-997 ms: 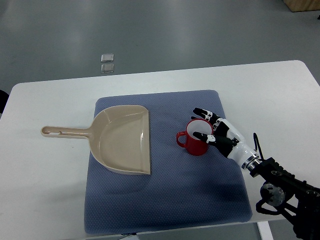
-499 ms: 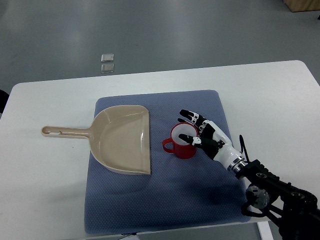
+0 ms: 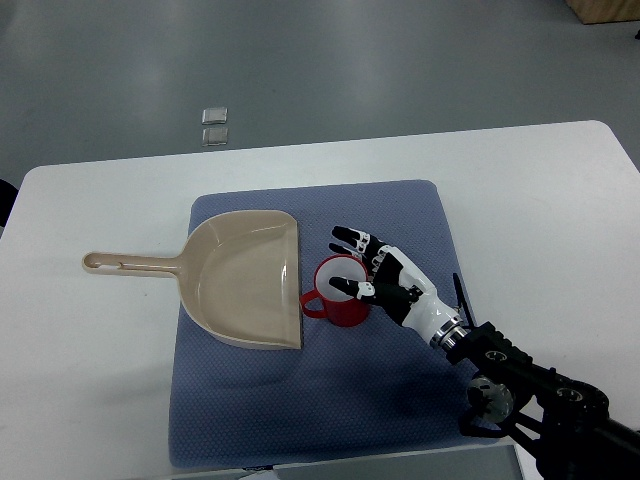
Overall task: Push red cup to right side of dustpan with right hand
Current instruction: 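Push the red mug with the right hand toward the dustpan's edge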
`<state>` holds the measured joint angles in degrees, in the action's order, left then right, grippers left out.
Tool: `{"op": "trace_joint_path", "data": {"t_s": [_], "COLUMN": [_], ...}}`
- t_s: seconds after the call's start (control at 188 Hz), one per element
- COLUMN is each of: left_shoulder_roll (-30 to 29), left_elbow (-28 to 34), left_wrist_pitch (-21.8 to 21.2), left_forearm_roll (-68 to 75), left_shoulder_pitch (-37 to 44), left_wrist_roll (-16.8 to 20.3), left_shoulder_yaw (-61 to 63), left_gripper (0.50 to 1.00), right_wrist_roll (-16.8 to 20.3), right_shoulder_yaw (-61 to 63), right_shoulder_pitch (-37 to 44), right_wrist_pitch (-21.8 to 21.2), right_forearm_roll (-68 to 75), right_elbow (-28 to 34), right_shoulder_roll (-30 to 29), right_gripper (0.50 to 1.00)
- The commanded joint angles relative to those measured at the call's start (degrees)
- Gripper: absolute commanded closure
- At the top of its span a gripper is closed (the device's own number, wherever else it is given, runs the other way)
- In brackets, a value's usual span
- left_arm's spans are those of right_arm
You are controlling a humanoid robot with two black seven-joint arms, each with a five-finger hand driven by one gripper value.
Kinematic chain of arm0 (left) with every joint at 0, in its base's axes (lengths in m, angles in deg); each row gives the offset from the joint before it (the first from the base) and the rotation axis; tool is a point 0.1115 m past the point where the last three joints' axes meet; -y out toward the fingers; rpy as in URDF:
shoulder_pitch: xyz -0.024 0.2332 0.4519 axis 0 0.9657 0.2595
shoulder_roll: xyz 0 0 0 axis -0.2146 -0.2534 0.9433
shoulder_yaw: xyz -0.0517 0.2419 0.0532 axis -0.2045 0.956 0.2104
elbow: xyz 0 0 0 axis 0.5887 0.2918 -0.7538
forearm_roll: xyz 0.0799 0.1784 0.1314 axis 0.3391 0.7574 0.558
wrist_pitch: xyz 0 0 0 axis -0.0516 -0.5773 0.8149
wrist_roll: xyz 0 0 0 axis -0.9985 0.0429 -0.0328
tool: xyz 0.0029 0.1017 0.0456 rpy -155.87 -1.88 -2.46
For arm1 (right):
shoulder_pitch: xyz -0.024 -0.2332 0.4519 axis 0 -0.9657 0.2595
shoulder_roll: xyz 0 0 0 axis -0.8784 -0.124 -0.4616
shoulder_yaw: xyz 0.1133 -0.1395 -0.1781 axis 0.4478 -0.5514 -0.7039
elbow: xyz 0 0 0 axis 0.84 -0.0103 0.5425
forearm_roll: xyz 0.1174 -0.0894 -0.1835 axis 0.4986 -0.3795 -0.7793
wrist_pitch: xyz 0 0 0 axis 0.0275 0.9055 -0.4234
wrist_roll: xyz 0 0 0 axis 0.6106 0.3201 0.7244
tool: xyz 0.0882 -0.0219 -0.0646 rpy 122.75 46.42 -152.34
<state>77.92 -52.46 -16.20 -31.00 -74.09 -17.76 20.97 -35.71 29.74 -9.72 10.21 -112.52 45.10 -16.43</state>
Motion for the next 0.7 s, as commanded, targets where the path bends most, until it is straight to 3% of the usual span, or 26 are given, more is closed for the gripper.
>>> {"op": "trace_joint_path", "data": {"t_s": [0.0,0.695], "left_shoulder_roll": [0.0,0.0], "left_elbow": [0.0,0.0], "left_wrist_pitch": [0.0,0.0], "left_forearm_roll": [0.0,0.0], "left_shoulder_pitch": [0.0,0.0], "left_wrist_roll": [0.0,0.0], "left_shoulder_yaw": [0.0,0.0], "left_gripper": [0.500,0.500], "right_wrist_roll": [0.0,0.2], "right_shoulder_yaw": [-0.2,-1.8], "right_shoulder_pitch": [0.2,1.6], "right_wrist_pitch": [0.3,1.3], "right_forearm_roll": [0.0,0.1], "right_elbow": [0.0,0.0], "right_shoulder_roll": [-0.4,-2.2], "right_gripper": [0.568,0.568]}}
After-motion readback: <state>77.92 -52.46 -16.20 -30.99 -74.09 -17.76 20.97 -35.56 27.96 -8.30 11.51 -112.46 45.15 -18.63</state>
